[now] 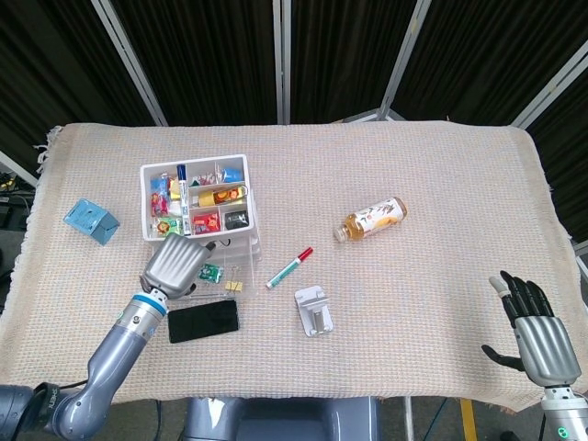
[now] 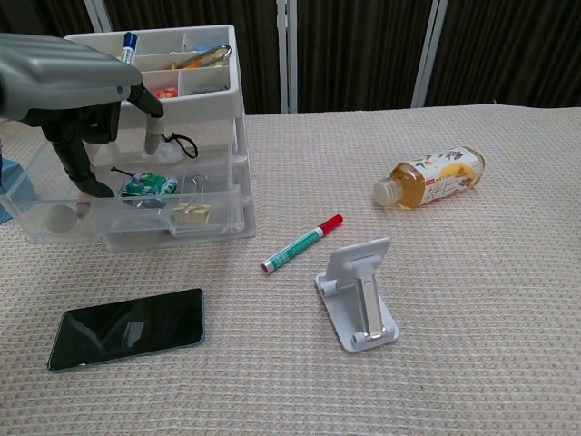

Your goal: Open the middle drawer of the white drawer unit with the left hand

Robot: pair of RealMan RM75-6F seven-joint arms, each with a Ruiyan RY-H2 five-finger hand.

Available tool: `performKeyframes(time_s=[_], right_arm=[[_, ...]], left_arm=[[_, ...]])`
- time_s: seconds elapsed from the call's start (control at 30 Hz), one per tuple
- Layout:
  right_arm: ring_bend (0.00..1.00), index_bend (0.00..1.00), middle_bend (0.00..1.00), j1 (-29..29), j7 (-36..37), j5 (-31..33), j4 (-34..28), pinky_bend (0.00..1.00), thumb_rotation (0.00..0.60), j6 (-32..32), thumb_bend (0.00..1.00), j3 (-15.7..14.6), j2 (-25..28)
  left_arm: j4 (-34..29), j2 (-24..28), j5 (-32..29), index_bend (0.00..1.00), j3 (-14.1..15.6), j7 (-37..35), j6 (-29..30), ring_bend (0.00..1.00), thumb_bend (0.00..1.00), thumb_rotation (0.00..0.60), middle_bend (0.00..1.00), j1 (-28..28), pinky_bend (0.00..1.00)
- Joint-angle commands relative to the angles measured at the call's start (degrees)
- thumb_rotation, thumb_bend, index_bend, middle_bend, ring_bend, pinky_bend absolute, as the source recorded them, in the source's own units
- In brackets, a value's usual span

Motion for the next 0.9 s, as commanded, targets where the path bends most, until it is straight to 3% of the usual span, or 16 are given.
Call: performKeyframes(time_s=[0.03, 0.53, 0.9], right_arm=[[0.0, 0.0, 0.0, -0.01, 0.12, 0.04, 0.0, 0.0, 0.6, 0.02, 0.0, 0.02, 0.01], [0.0, 0.0, 0.0, -0.09, 1.78, -0.28, 0.12, 0.0, 0.6, 0.65, 0.0, 0.23, 0.17], [0.0, 0.0, 0.0, -0.19, 3.04, -0.81, 0.2, 0.0, 0.6, 1.1, 0.0, 0.15, 0.42]], left_arm=[[0.26, -0.77, -1.39, 0.4, 0.06, 0.49, 0.41, 0.96, 0.15, 0.6, 1.0, -0.9, 0.83], [2.6, -4.31, -6.83, 0.42, 0.98, 2.88, 2.05, 0.96, 0.17, 0.6, 1.0, -4.81, 0.83], [2.81, -5.22, -8.07, 0.47, 2.1, 3.23, 2.32, 0.96, 0.45, 0.6, 1.0, -6.35, 0.83]])
